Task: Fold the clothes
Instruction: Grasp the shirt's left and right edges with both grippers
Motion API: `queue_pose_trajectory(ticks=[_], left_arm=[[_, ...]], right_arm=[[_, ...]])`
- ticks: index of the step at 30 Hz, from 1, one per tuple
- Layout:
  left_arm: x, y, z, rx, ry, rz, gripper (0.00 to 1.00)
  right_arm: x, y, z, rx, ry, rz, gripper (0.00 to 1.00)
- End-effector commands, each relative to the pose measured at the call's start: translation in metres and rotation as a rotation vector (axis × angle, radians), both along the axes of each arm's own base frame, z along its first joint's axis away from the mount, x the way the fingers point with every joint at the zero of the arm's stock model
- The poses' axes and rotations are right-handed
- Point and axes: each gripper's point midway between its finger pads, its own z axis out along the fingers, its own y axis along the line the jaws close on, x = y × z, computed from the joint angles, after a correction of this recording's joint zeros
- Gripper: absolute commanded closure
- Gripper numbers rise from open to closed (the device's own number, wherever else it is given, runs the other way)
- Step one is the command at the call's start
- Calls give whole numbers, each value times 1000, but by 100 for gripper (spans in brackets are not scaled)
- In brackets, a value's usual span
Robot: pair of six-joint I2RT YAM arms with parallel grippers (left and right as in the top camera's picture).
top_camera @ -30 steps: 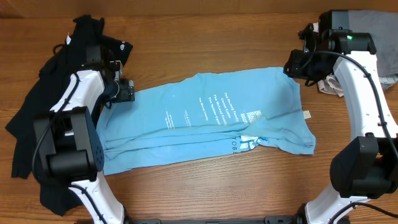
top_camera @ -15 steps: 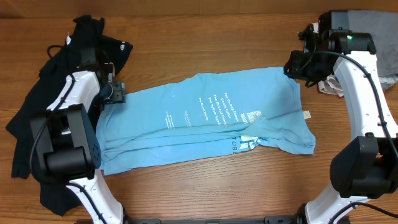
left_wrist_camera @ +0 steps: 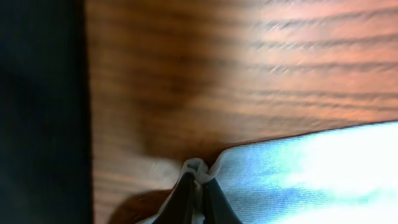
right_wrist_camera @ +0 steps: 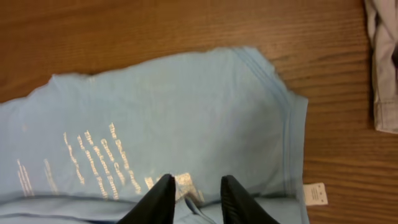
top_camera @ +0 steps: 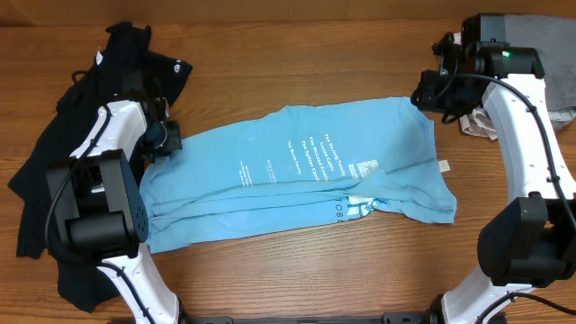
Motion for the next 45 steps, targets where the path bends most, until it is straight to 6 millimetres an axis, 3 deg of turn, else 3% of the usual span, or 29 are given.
queue_pose_trajectory(ticks=[1,3,7,16,26,29,31,36,40,45], left_arm=[[-12,13,5,27,30,97,96],[-12,14,20,25,8,101,96],[-9,12,30,26,-22,95,96],[-7,8,30,16,-25,88,96],[-7,8,30,20,-29,87,96],[-7,8,30,20,-28,83,96],[-7,8,30,20,-28,83,96],[-7,8,30,23,-27,76,96],[-7,8,30,23,-27,76,96],[-7,8,30,23,-26,76,96]], right_arm=[[20,0,12,-13,-87,6,73],[35,-1,14,-15,-144,6,69],[57,-1,-2,-16,-172,7,55],[87,0,-77,-2,-114,12,52],[94,1,-127,-5,-69,39,51],[93,1,-139,-6,-49,39,44],[93,3,-148,-14,-43,64,34],[95,4,-154,-15,-43,67,33],[95,3,-156,-16,-40,66,41],[85,-4,-162,-51,11,45,81]])
